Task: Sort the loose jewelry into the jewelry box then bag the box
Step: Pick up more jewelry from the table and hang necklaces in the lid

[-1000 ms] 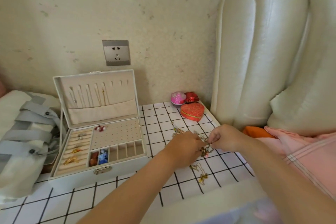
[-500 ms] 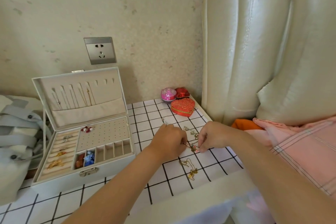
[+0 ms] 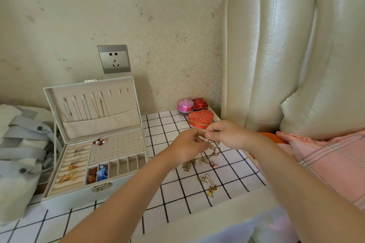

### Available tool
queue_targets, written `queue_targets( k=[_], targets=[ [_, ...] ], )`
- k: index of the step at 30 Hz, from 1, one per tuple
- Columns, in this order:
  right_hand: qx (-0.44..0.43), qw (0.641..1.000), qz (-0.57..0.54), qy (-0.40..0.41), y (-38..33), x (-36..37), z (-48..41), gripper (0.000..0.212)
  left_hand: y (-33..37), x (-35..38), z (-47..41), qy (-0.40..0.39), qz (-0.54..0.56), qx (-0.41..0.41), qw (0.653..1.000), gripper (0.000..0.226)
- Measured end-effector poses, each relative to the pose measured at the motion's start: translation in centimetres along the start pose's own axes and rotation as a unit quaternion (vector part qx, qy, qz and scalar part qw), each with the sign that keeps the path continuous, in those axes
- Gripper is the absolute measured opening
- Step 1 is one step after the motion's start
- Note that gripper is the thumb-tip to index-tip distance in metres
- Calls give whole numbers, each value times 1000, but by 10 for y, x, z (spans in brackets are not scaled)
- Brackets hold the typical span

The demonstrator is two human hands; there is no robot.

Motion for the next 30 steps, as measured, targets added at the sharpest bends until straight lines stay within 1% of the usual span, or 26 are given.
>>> queue_targets(
  k=[3,6,10,12,15,19,21,23,24,25,26,27,28,30],
  targets=[
    [-3,999,-47,14,-11,0,-2,18,4,-17,4,33,31,-2,999,15],
    [-15,991,-127,26,-28,-2,0,18,14,-34,7,49,84,5,995,17],
    [-61,959,-278,-7,-58,0,4,19,29,-53,12,43,199,3,979,21],
    [-56,953,-297,-7,-69,0,4,15,36,-67,19,51,240,5,969,20],
    [-46,957,-287,0,-81,1,2,21,45,-94,30,75,305,17,949,22],
    [-53,964,-261,2,-95,4,-4,10,44,-134,45,113,381,32,917,25],
    [-53,961,-271,4,-102,6,-10,15,39,-152,54,120,398,37,909,24],
    [-58,956,-287,7,-111,7,-15,20,33,-166,62,120,401,30,908,24],
    [-66,959,-273,20,-117,7,-18,17,29,-173,65,121,402,25,907,24],
    [-75,968,-236,43,-122,6,-21,10,26,-179,69,123,404,21,906,23],
    [-85,977,-182,75,-128,4,-23,9,23,-184,72,125,405,22,905,23],
    [-98,981,-131,106,-134,3,-25,17,21,-190,75,128,405,25,905,23],
    [-108,980,-104,131,-140,2,-29,21,19,-195,79,132,403,28,905,24],
    [-130,969,-128,166,-153,1,-33,16,16,-208,86,150,375,35,914,27]
  ],
)
Point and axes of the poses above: each hand's wrist, its own z-axis away from the middle knuckle, its own x-axis out of the palm, y = z × x, the point moved 8 cm from there along -z, towards the middle knuckle, and after that the axes turned 1 degree about y, right-handed, at the moved point
